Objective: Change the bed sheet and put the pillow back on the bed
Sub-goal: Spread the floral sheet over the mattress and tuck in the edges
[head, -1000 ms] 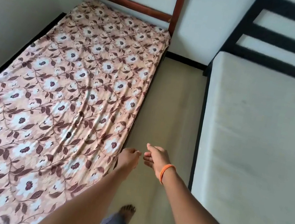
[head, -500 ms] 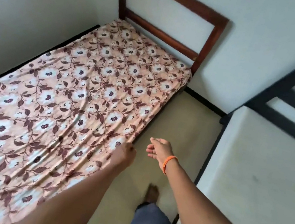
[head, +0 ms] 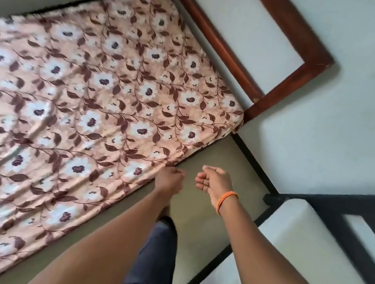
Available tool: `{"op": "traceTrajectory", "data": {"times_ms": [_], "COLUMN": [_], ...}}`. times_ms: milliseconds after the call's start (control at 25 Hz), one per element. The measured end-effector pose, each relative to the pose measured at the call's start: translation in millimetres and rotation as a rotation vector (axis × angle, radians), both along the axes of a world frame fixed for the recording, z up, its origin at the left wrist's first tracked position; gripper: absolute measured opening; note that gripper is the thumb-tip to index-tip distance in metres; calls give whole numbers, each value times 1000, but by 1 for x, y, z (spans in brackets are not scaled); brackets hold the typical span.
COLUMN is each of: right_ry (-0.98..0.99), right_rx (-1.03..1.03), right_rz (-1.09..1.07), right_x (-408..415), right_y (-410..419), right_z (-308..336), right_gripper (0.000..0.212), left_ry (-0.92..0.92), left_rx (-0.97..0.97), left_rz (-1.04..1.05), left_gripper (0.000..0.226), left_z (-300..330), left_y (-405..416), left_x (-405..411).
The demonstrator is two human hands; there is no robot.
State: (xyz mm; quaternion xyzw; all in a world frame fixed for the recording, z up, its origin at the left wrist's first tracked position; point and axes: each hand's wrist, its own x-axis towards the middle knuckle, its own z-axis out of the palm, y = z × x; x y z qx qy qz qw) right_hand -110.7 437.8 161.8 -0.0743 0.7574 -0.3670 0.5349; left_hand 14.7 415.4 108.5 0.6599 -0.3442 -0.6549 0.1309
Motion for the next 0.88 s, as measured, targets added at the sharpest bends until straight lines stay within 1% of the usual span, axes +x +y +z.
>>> {"op": "traceTrajectory", "data": {"times_ms": [80,120,200,280,360,440,480,560,640,680,720,800,840,880], "right_ry": [-38,-52,-79,-98,-150,-223,-274,-289,-311,-356,-406,-524,-566,-582], "right_rx": [97,144,211,212,204,171,148,104,58,24,-4,-18,2,22], "right_rz": [-12,-2,28,51,30,9,-9,-7,1,-8,-1,16,31,56], "right_x": [-35,-54,-86,-116,-138,-165,-176,-196,-207,-213,-219,-225,-226,-229], "right_y": [-26,-38,-64,-91,-116,-143,-159,-179,-187,-188,-188,-194,-196,-200], "right_z": [-44,-67,-115,-165,-210,-265,-293,-341,-364,-372,-380,-387,-389,-393], "right_gripper": [11,7,7,13,21,33,37,36,38,39,33,10,7,10], "left_ry": [179,226,270,335,405,456,481,518,526,546,573,618,639,661], "left_rx": [334,424,512,558,581,546,482,358,274,235,196,123,90,72], "left_rz": [319,438,614,791,961,1152,1247,1374,1480,1502,1500,1465,1465,1475], "left_gripper": [10,12,14,14,13,14,13,11,14,17,20,23,23,20], "left_z": [-41,-62,-102,-147,-190,-236,-256,-285,-299,-304,-312,-319,-320,-323], "left_y": [-25,-36,-58,-70,-83,-96,-108,-124,-125,-123,-120,-115,-113,-114], "left_x": [-42,-62,-92,-118,-136,-159,-168,-190,-206,-211,-216,-222,-224,-226]}}
